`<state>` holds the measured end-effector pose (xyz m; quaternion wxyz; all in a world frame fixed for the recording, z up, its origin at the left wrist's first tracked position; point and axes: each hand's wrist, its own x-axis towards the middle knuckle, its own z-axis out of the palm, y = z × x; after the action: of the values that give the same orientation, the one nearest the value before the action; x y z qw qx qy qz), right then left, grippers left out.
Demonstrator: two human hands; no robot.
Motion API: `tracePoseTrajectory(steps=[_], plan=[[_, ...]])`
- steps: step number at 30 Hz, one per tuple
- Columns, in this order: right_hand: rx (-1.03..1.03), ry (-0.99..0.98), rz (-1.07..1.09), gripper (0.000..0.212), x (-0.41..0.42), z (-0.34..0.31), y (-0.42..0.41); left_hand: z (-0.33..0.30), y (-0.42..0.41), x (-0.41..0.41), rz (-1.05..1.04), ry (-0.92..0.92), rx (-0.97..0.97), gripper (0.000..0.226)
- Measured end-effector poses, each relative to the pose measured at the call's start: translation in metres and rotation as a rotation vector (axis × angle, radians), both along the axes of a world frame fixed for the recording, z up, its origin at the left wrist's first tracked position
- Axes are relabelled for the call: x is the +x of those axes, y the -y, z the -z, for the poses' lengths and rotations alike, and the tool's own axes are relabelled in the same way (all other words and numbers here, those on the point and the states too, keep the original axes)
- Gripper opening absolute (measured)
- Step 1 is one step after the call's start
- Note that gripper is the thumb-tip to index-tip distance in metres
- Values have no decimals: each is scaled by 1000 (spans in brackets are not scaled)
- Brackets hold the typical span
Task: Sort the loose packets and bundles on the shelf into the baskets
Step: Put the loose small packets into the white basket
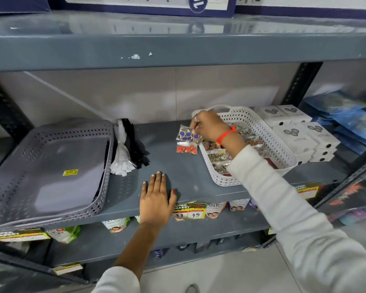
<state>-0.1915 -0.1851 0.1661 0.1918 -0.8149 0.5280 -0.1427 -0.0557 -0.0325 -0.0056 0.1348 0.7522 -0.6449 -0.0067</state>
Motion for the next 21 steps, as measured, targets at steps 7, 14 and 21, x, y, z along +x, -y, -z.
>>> tracePoseTrajectory(steps=[7,14,21], plan=[[26,-270,187,21,-79,2,10,1,0,-1,8,-14,-18,71],[161,-472,310,29,-113,30,-6,-1,-1,-1,-3,-21,-7,71],[162,-359,275,22,-108,56,1,0,1,0,-9,-26,-8,70]])
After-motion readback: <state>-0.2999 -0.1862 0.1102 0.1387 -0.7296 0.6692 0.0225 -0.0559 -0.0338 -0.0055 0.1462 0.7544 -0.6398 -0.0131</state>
